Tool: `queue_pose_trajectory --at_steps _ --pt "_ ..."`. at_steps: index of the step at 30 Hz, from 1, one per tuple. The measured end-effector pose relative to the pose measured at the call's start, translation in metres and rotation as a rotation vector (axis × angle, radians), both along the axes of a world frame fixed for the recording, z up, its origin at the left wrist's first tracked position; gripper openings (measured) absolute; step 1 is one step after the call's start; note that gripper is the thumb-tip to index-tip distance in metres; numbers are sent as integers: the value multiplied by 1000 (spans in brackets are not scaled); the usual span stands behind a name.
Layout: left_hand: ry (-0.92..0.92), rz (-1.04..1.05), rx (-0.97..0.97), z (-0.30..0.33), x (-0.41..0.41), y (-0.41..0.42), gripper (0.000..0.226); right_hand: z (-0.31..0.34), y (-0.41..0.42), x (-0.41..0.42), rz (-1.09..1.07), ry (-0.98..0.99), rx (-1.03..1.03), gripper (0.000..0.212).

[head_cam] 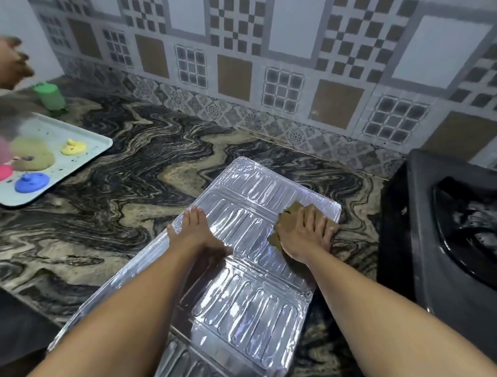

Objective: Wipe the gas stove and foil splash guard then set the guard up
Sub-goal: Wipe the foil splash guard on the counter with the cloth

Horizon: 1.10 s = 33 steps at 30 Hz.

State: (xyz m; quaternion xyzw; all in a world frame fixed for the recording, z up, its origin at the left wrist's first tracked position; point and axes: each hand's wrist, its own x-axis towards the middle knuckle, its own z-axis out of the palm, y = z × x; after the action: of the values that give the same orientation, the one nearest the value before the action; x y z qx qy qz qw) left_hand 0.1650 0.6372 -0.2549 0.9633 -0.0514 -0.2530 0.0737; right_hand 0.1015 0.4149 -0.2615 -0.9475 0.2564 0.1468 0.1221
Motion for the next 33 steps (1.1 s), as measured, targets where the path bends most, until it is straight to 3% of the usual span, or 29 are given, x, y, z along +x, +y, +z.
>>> queue_pose_trajectory --at_steps 5,9,15,23,30,33 --pt "-53 10 -49 6 -10 4 137 -9 38 -48 222 -26 28 79" --pt "-215 77 -34 8 -35 14 149 -11 41 -58 230 -42 -10 78" --pt "-121 46 4 2 -51 54 157 -14 44 -59 223 -71 -22 77" --pt "-37 -13 -93 -1 -50 79 160 -12 66 -47 161 -172 -41 65" --pt "-8 -4 -53 2 -47 77 162 0 105 17 542 -352 178 39" --pt "-6 7 -49 1 -47 77 162 -5 113 37 640 -275 180 48"
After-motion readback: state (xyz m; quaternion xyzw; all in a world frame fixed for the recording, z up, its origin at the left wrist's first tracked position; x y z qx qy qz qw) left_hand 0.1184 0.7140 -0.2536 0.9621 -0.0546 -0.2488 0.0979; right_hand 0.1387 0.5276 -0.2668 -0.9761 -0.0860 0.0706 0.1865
